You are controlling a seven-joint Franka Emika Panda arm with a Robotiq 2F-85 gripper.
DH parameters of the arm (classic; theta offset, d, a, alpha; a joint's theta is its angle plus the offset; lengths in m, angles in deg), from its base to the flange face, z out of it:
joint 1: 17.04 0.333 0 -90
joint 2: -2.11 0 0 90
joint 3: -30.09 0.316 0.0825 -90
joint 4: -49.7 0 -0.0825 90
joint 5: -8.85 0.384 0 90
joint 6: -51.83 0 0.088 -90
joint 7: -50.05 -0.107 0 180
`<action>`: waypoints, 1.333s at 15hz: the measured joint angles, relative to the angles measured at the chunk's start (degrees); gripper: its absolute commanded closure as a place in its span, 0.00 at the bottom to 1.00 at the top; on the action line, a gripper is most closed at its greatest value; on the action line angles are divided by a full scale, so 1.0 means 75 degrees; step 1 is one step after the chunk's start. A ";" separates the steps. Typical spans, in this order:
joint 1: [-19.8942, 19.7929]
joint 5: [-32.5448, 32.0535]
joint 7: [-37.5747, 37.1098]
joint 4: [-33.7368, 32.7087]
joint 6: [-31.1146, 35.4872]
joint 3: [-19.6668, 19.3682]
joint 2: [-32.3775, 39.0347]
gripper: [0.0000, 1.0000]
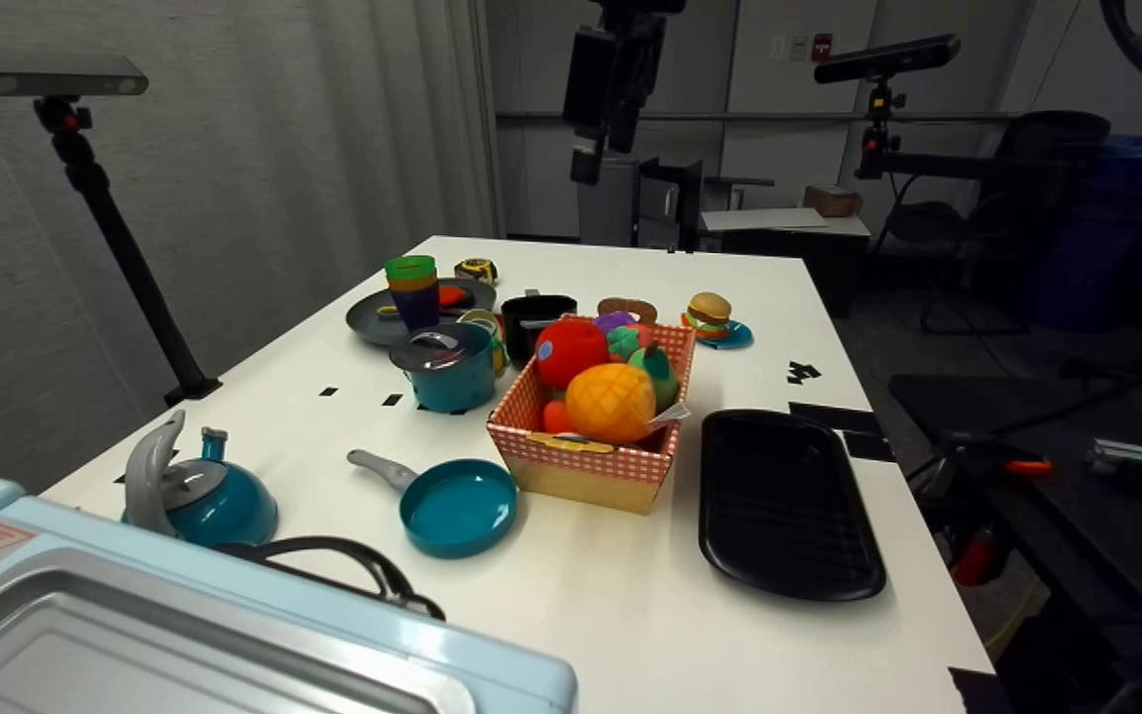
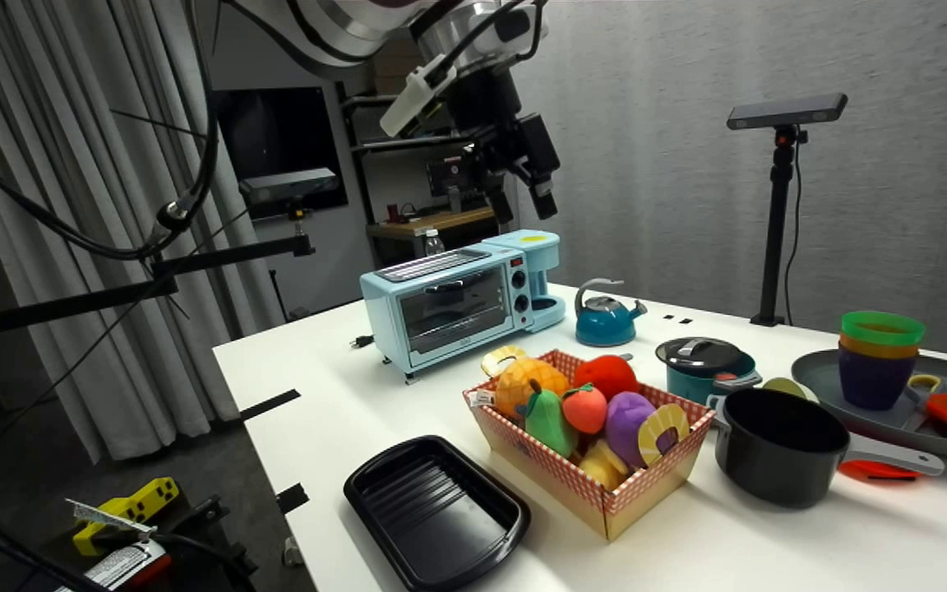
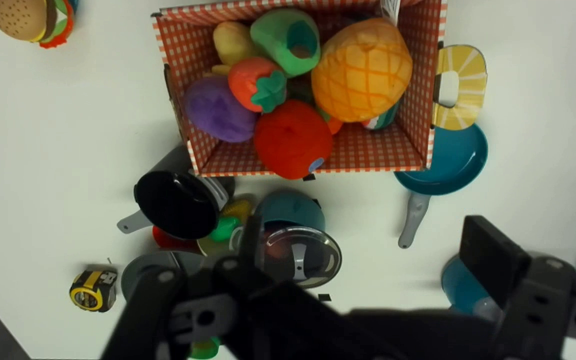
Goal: Transfer the lid from the pot to the pan
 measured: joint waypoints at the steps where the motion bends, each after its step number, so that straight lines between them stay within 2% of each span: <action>1: 0.0002 0.0000 -0.0053 -0.0201 0.0082 -0.0026 0.0169 0.00; 6: 0.0020 -0.0001 -0.0270 -0.0984 0.0108 -0.0122 0.0771 0.00; 15: 0.0073 0.0023 -0.0243 -0.0981 0.0099 -0.0129 0.0842 0.00; 20: 0.0177 -0.0033 -0.0513 -0.1138 0.0201 -0.0188 0.1394 0.00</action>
